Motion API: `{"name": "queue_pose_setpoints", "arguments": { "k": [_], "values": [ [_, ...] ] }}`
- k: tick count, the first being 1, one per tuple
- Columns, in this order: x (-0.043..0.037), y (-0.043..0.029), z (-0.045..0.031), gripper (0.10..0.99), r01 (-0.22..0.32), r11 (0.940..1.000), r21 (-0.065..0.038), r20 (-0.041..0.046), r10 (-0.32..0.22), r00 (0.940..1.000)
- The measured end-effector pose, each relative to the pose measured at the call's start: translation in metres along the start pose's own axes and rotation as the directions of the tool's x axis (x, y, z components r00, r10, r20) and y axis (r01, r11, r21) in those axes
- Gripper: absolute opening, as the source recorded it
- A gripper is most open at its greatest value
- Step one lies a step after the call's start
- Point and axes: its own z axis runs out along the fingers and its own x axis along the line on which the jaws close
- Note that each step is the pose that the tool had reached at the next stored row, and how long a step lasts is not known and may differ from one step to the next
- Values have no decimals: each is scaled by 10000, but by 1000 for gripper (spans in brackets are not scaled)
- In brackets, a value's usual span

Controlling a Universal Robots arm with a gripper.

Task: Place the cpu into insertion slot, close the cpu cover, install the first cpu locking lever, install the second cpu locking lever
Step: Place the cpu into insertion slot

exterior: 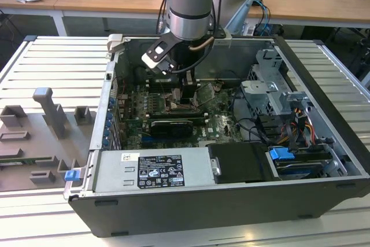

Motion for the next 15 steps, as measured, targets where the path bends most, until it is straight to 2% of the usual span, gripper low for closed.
{"name": "queue_pose_setpoints", "arguments": {
  "k": [4, 8, 15],
  "values": [
    [2, -2, 9, 541, 0, 10000, -2, -2, 0, 10000],
    [62, 0, 28, 541, -8, 10000, -2, 0, 8, 10000],
    [113, -1, 126, 541, -220, 9998, -9, -6, 220, 9998]
  ]
}}
